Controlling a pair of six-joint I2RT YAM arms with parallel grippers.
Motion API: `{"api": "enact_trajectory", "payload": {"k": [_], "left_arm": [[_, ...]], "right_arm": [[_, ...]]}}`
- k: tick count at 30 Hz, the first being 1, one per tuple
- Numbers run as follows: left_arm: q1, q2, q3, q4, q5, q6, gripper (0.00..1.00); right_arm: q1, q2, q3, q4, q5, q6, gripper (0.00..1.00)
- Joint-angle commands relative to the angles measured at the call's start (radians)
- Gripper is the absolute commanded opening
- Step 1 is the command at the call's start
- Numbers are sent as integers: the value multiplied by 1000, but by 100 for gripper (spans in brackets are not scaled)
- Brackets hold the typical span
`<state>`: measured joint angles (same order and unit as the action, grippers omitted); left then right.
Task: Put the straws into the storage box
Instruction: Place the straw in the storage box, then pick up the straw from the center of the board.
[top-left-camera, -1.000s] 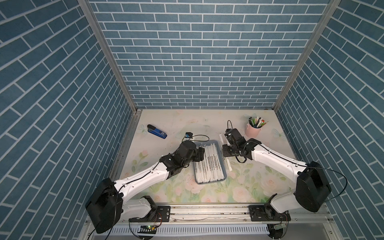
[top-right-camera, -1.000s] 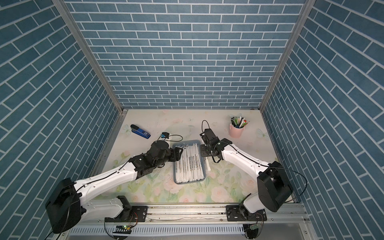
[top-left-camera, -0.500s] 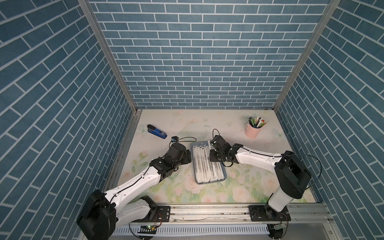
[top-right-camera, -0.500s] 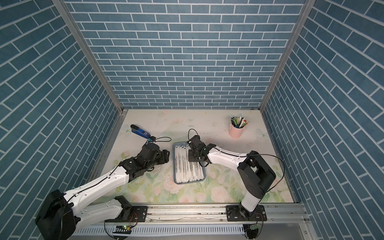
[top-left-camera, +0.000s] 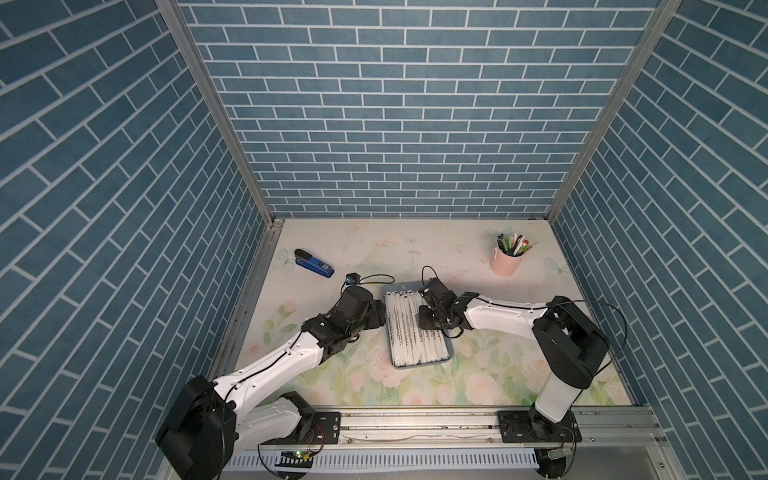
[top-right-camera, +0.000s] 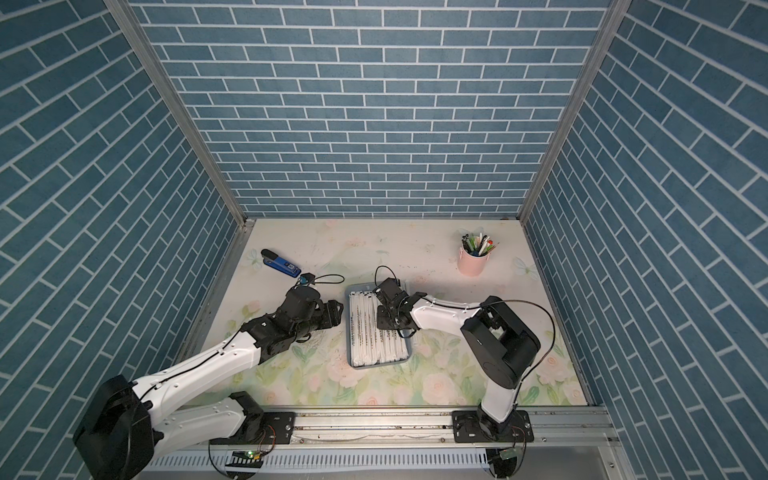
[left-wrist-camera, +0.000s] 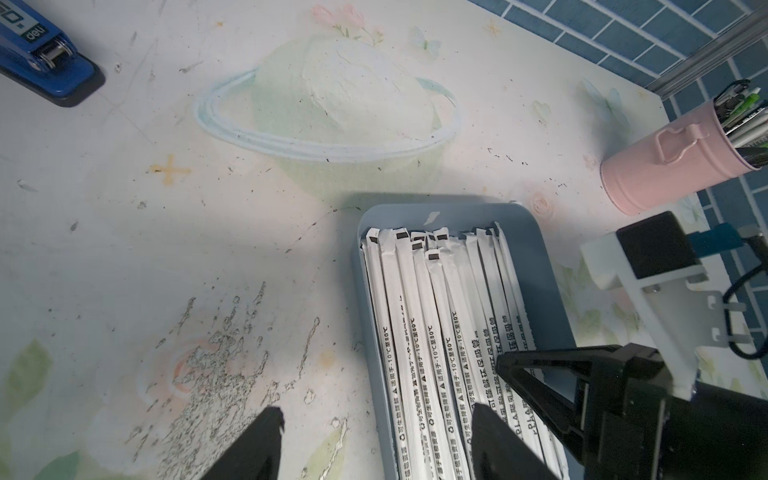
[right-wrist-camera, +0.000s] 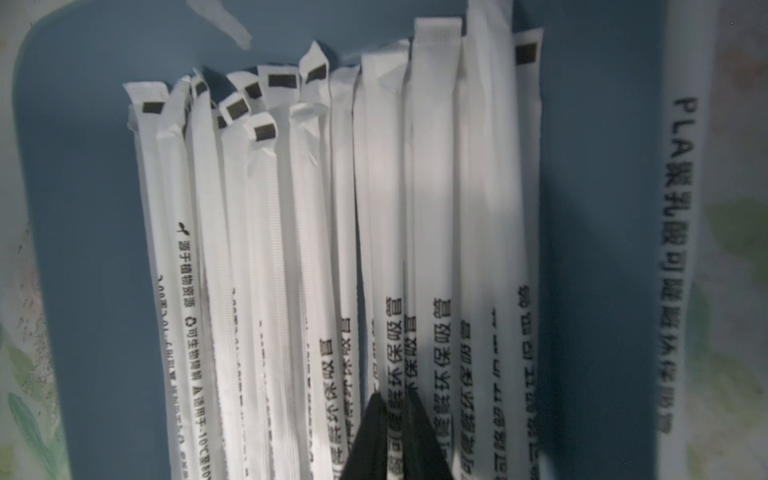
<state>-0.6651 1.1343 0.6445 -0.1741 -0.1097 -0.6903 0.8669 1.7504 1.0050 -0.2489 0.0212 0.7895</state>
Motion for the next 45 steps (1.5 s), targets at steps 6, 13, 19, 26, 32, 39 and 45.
{"api": "enact_trajectory", "payload": {"k": [6,13,19,26,32,39,45], "left_arm": [[4,7,-3,20,11,3,74],[-58,55,65,10,-50,55,73],[-195,159,146,71,-75,69,73],[-274,267,97,315,86,-3,73],[-269,223,38,319,56,-15,73],[-266,197,43,281,33,-6,74],[-266,216,54,288,41,-2,74]], "right_arm": [[7,-56,26,-77,35,-1,22],[4,-111,73,-159,62,-53,27],[-142,-212,-8,-156,72,-119,8],[-223,-155,-28,-182,-2,-280,22],[-226,-63,-8,-118,5,-298,24],[-227,4,-3,-76,15,-308,23],[-227,35,-17,-62,20,-311,19]]}}
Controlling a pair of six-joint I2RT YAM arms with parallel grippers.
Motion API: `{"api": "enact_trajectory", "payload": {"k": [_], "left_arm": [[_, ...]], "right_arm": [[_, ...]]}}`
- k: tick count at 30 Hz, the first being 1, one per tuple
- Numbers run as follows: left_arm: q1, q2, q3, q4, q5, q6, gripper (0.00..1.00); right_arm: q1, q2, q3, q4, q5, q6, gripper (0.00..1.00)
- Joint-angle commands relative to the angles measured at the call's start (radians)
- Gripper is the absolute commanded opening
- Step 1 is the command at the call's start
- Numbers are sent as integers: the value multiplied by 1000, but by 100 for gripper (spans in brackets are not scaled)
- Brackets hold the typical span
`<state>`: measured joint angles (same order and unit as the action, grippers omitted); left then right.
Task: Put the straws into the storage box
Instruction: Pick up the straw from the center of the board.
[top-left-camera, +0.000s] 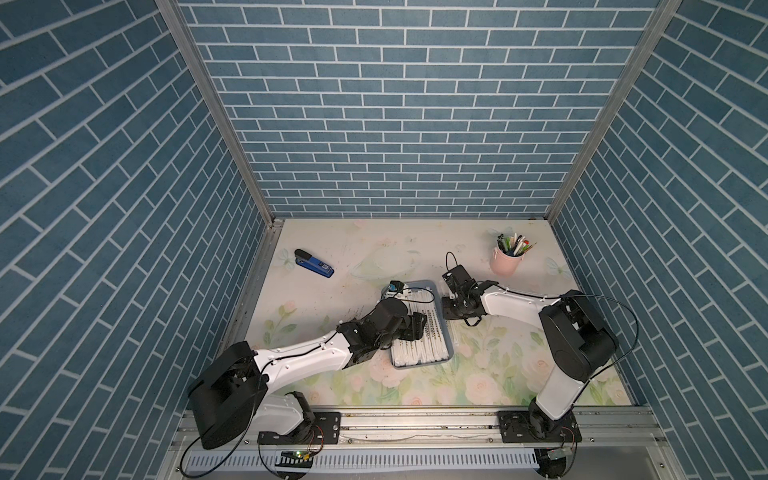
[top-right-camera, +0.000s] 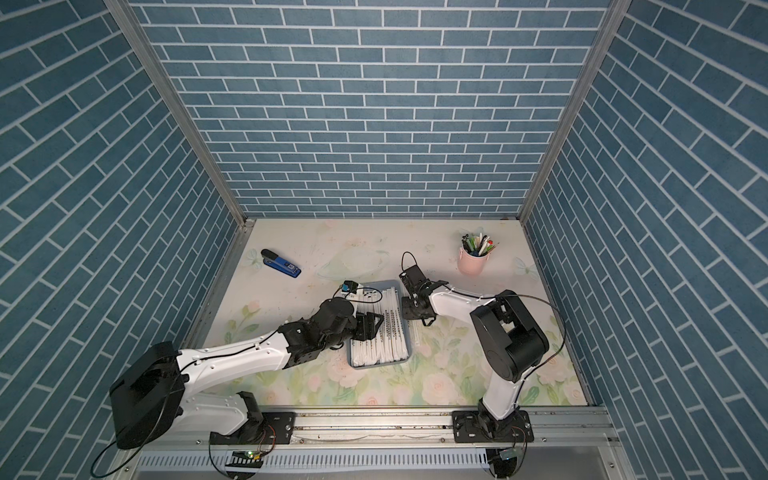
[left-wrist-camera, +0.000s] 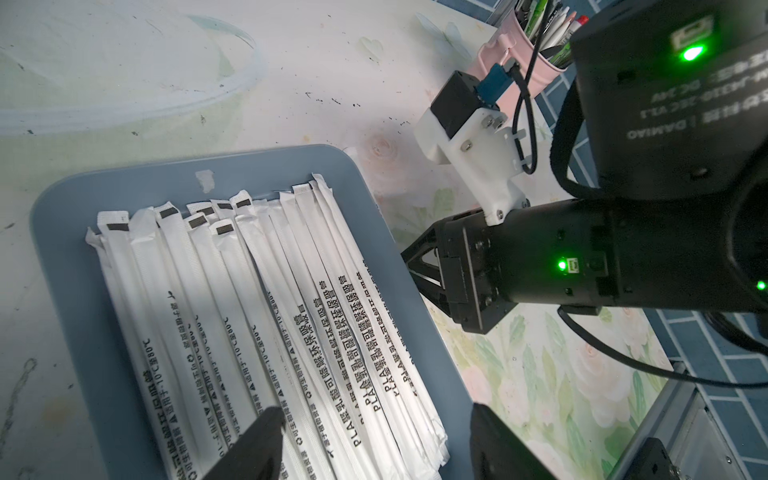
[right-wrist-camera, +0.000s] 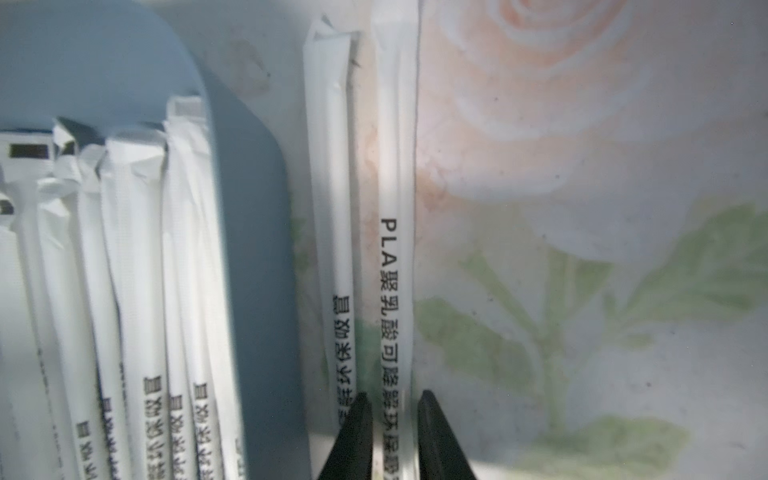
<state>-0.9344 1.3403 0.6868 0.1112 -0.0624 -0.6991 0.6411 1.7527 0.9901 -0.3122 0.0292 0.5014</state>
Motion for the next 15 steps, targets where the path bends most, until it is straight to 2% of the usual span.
{"api": "enact_trajectory", "payload": {"k": [1,6,15], "left_arm": [[4,10,16,-2,-7,11,74],[6,-2,21,-30,-27,21,73],[64,-67,4,-63,-49,27,74]], "right_arm": [[-2,31,-9,1,20,-24,16],[-10,-20,-29,-33,60,-42,5],[-15,-191,-24,-143,72,-25,4]]}}
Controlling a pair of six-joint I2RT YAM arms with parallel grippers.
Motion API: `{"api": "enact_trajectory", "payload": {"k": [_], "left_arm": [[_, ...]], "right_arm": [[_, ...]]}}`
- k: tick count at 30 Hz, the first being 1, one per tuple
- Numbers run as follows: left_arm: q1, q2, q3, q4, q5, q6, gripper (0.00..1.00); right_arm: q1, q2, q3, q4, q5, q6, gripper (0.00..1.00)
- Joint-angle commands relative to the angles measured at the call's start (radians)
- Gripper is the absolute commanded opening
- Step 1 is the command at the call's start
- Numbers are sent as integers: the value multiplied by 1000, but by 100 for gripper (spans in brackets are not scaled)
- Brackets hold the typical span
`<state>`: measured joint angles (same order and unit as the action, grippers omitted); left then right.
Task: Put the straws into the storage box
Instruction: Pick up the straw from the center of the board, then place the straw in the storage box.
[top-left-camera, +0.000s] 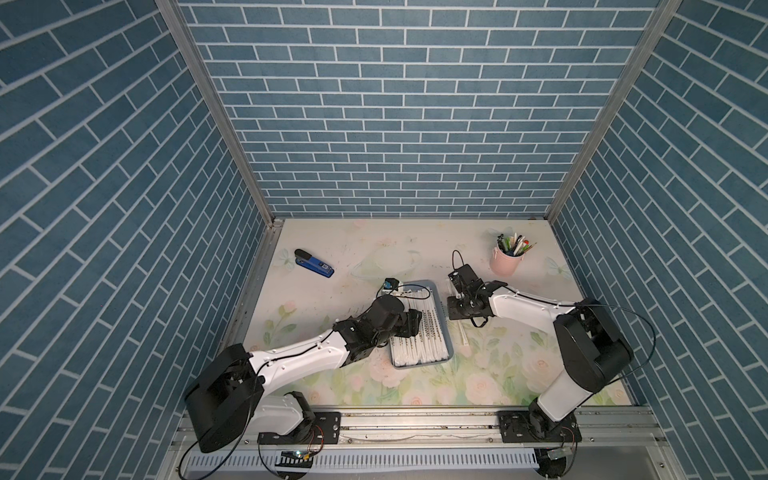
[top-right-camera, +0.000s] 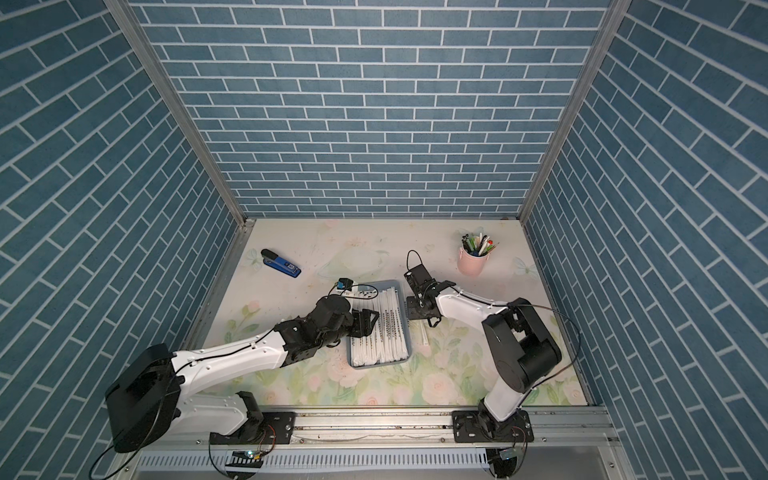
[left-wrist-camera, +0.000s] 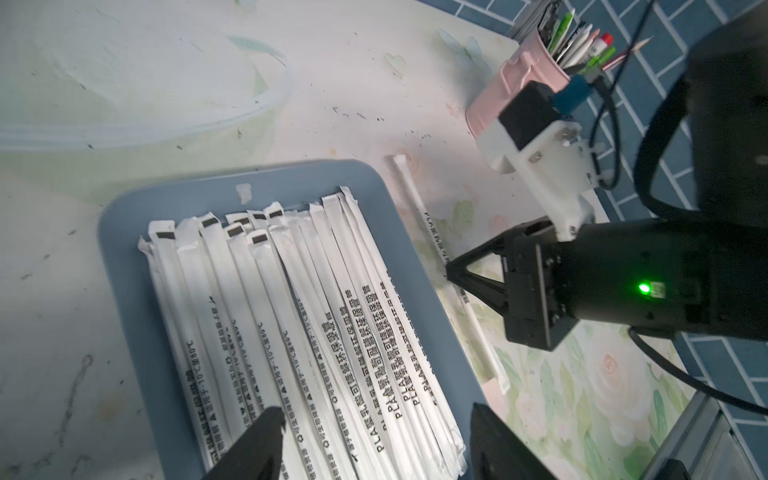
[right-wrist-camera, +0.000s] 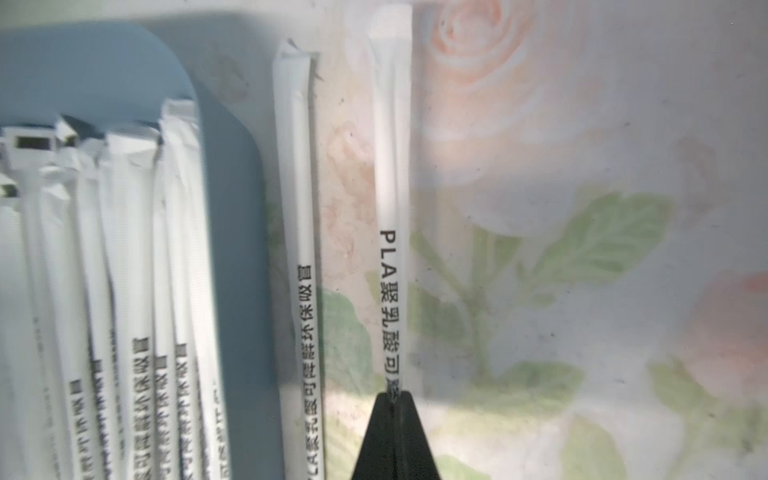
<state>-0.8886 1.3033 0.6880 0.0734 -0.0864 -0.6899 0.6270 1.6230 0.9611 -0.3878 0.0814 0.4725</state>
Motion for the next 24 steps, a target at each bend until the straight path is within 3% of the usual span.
{"api": "enact_trajectory", "payload": {"k": [1,6,12,17,24], "left_arm": [[25,-38,4,-34,-31,20,74],[58,-76,7,-83,-68,6,74],[92,-117,-19,-132,-111,-28,74],[94,-162,-56,-136,-114,-44,74],[94,-161,-65,-134,-108,-37,74]], "right_arm": [[3,-81,14,-81,18,16,4],[98,-129,103,-127,42,119,3],[260,-38,165,-73,123,288,0],[282,25,129,-3,167,353,0],[285,80,71,45,102,369,2]]}}
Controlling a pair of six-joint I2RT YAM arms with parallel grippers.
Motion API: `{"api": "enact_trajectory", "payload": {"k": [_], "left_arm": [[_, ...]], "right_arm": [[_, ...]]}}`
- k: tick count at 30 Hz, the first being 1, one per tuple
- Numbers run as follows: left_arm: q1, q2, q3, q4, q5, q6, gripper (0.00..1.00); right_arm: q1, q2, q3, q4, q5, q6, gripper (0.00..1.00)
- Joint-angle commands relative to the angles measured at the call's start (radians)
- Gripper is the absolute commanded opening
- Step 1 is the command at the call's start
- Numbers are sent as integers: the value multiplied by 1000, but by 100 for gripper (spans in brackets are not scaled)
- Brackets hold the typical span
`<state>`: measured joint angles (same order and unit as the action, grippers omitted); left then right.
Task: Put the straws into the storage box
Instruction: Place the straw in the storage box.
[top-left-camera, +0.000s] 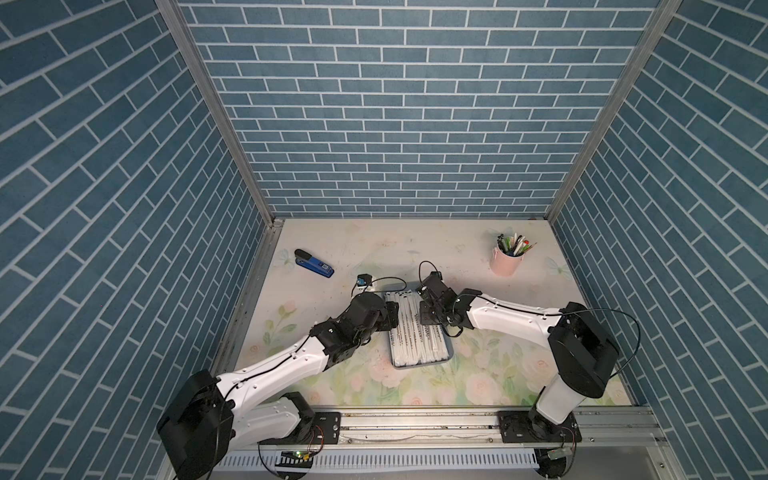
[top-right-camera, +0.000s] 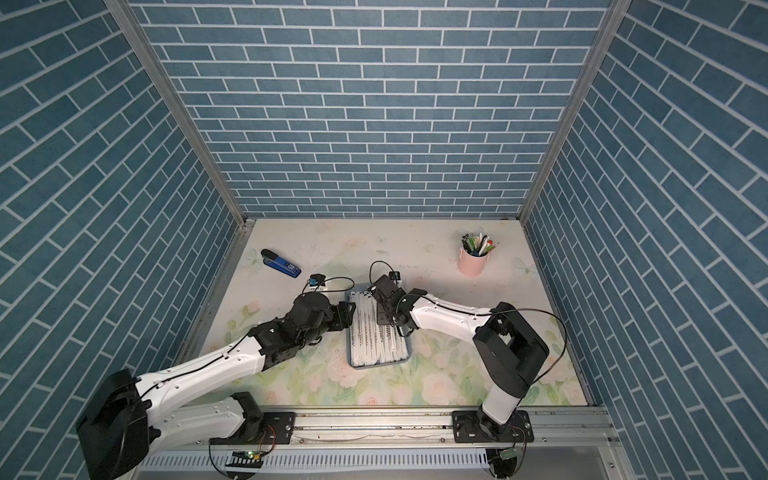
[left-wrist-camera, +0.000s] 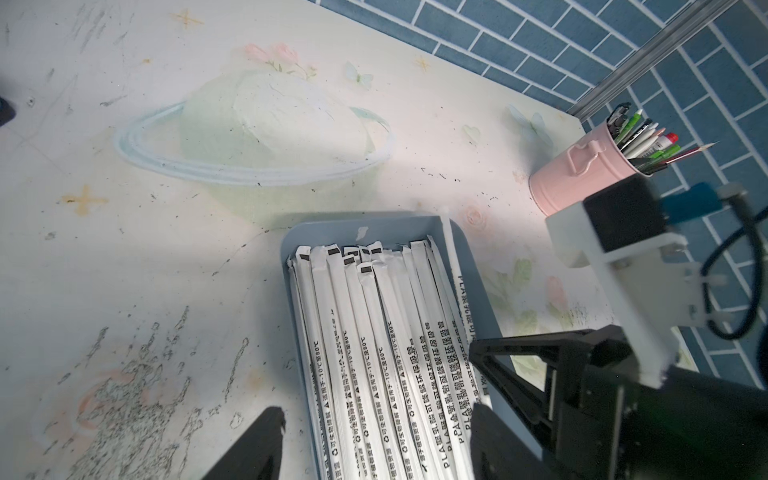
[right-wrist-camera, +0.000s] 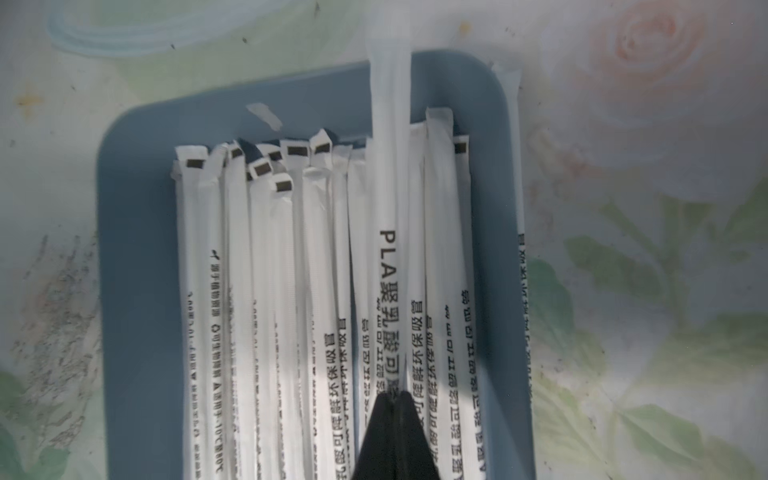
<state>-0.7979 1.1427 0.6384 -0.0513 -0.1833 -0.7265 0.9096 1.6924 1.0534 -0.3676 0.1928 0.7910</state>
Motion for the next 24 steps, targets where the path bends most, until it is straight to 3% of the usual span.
{"api": "enact_trajectory", "payload": {"k": [1,8,24], "left_arm": [[3,2,-17,-4,-10,-2,74],[4,15,-17,9,3,-1,74],[3,23,1,8,9,12,74]], "right_arm": [[2,10,-31,31,-13,55,2],[3,34,-44,48,-29,59,6],[3,-34,27,-30,-14,13,26]]}}
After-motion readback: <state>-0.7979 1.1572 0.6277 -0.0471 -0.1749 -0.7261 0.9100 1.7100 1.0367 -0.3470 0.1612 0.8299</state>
